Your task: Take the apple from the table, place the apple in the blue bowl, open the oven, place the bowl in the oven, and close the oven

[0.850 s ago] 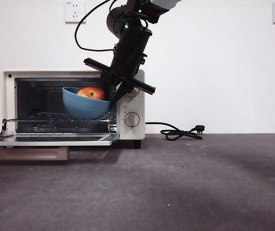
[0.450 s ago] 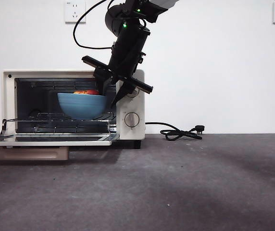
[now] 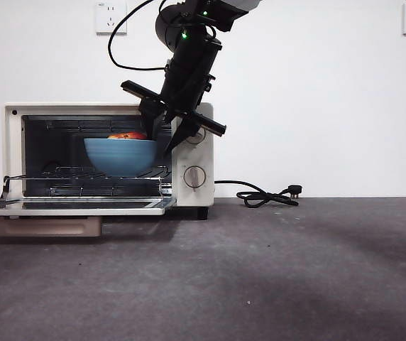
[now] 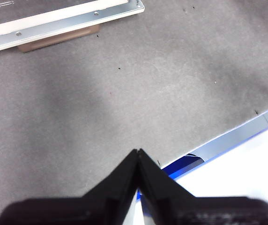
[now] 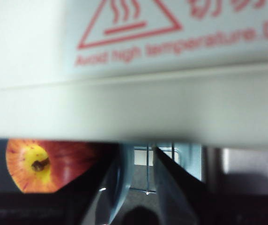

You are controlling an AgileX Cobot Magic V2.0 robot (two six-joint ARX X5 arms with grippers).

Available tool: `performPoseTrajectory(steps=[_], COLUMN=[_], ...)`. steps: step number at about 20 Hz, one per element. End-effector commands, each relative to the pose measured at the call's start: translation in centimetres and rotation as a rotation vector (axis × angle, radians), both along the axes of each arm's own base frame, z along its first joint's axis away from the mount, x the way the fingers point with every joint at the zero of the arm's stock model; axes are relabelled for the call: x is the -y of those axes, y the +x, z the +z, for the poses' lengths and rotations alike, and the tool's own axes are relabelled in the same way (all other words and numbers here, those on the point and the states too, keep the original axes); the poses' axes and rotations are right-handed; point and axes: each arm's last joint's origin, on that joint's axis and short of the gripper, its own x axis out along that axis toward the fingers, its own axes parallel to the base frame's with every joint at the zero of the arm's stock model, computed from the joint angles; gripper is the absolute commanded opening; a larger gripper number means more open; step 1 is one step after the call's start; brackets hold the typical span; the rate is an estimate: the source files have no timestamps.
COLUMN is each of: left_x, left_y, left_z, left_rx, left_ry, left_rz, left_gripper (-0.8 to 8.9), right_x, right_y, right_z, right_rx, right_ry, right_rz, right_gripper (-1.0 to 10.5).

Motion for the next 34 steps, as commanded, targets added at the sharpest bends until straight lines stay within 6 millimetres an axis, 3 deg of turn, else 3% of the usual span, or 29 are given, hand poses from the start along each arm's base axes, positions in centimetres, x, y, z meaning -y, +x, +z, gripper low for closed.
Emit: performPoseTrajectory(steps=[1,13,24,34], left_x=[0.0,0.0,0.0,-0.3], left_y=[0.0,0.0,0.0,0.2], left_z=[-0.2,-0.2,-0.2,-0.2], left_rx=[-0.003,-0.003,-0.001,0.041], left_ry=[0.002,0.002,0.005,0.091], left_rz=[0.002,0.002,0.005,0.051], left_gripper=[-0.05,-0.05,-0.05,-0.05], right_x=[0.0,-2.1,-2.4,-2.0], right_y=[0.0,-1.6,-2.2,-3.9], right_z=[0.6,1.4,2.6,6.1], right_rx=[0.041,0.159,0.212,0.275], right_ry=[-0.012,-0.115,-0.128,-0.129], right_rz=[0.010,0.034,0.034,0.079], right_gripper=[1.3,1.3,1.3,1.3])
